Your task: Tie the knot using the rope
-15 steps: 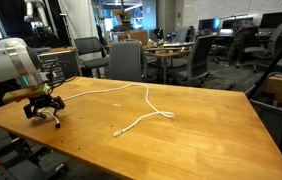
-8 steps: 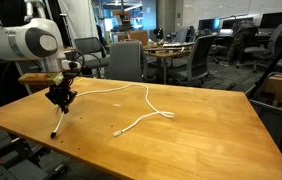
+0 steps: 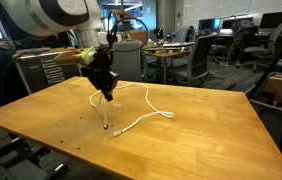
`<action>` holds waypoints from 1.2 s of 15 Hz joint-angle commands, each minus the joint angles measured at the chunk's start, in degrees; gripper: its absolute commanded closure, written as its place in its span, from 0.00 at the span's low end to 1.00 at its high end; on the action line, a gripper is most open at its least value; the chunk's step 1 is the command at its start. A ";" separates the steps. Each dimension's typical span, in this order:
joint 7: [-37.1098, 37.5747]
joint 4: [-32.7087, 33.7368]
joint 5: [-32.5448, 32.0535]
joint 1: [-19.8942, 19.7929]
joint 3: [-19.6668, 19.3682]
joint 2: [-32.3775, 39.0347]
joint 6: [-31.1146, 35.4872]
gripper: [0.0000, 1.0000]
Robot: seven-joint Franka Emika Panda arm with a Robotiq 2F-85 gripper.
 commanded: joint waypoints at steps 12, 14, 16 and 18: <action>14.63 0.80 -12.36 -4.07 -4.96 -3.86 -6.99 0.57; 7.51 -5.10 -2.40 -1.46 -3.64 -8.94 -9.22 0.41; 9.62 -2.10 -3.82 -2.22 -3.24 -4.12 -8.43 0.50; 6.71 -4.89 0.86 -0.54 -1.64 -7.30 -10.82 0.35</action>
